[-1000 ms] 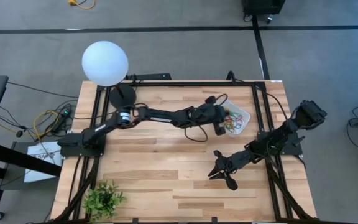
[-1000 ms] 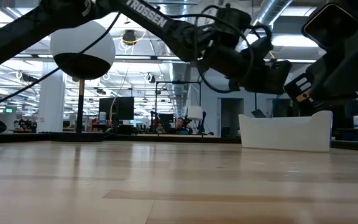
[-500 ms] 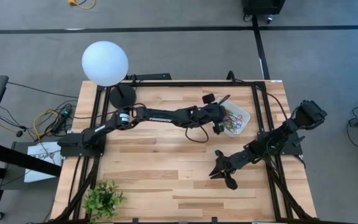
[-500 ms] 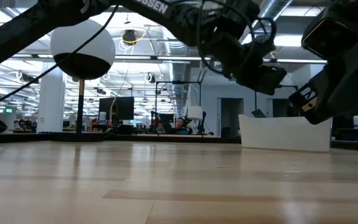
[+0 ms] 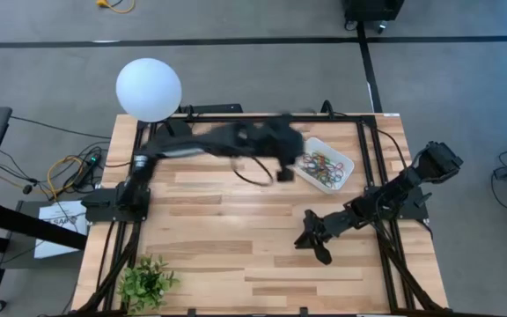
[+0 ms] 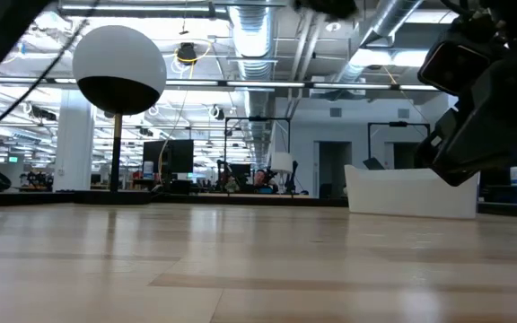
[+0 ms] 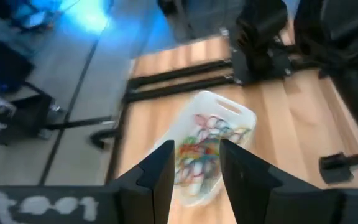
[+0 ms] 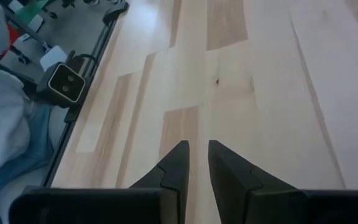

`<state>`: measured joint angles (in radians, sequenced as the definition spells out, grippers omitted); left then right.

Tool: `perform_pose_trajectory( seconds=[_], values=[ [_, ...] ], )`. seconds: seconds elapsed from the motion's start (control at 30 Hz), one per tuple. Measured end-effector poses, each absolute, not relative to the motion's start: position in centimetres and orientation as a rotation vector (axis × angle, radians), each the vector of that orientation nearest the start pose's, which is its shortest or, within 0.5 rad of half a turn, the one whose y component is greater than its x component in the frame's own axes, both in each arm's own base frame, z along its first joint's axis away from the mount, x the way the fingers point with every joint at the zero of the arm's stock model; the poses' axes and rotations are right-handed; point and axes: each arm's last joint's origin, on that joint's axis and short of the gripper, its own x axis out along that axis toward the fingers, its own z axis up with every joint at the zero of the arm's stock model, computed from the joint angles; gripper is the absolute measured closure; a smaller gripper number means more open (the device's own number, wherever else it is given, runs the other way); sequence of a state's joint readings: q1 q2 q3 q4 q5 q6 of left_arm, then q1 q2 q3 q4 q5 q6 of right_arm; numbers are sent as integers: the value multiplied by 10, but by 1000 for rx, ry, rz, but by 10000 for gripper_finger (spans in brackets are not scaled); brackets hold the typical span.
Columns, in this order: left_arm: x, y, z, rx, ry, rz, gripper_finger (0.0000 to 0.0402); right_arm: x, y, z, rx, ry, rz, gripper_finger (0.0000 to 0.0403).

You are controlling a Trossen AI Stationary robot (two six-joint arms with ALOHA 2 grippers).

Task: Pick and place items into bin
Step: Return to Home Position

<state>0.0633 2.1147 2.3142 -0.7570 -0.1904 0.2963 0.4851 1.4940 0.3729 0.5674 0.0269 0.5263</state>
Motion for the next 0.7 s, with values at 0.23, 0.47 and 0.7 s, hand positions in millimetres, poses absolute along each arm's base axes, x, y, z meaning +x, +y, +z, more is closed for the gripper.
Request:
perform_pose_trajectory(
  seconds=[0.23,0.47,0.7],
  values=[
    [345,28,484,188,561,211,283,218,107,121,369,636,267,349],
    [237,18,514,20,703,259,283,225,94,124,399,598,220,349],
    [186,-6,511,1,722,424,283,233,71,144,693,529,210,349]
  ],
)
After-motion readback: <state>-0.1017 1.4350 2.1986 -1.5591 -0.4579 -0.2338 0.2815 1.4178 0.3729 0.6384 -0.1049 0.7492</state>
